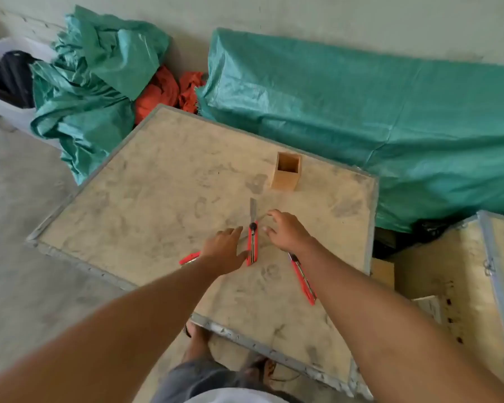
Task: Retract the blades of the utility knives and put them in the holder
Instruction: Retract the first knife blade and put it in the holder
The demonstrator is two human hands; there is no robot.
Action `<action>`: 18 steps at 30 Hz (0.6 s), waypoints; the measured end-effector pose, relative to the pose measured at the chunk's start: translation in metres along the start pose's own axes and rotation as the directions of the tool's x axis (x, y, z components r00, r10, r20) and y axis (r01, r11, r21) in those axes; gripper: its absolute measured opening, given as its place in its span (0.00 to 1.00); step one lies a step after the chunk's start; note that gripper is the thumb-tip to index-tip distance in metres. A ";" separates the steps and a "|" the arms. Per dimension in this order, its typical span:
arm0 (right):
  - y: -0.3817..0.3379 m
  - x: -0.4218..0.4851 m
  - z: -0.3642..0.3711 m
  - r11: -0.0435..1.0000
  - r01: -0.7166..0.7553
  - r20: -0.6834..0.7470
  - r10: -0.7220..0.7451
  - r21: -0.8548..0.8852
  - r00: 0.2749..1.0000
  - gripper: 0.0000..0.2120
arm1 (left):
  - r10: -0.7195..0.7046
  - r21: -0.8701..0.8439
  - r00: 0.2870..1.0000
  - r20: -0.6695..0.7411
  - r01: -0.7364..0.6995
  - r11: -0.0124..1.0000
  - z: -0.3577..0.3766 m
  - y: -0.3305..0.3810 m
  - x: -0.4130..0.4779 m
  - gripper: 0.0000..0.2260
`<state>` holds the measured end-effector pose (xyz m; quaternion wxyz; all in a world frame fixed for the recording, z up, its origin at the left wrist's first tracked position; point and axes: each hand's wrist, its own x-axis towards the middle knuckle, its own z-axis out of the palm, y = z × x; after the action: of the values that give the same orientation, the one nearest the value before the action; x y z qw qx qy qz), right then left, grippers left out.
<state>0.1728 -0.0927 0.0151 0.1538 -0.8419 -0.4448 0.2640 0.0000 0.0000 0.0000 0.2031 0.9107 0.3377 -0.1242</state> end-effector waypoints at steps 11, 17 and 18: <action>-0.011 0.038 0.059 0.995 -0.093 0.079 0.090 0.041 0.993 0.21 | -0.055 -0.082 0.998 -0.001 0.055 0.995 0.052 0.004 0.006 0.24; -0.004 0.052 0.062 0.970 -0.179 0.024 0.178 0.162 0.984 0.13 | -0.094 -0.204 0.995 0.027 0.098 0.974 0.050 0.008 0.021 0.15; -0.003 0.053 0.061 0.960 -0.202 0.018 0.202 0.195 0.979 0.12 | -0.080 -0.212 0.996 0.029 0.085 0.974 0.051 0.007 0.023 0.14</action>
<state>0.1599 -0.0452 -0.0491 0.2087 -0.8638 -0.3283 0.3201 0.0172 -0.0152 -0.0513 0.2976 0.8675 0.3846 -0.1046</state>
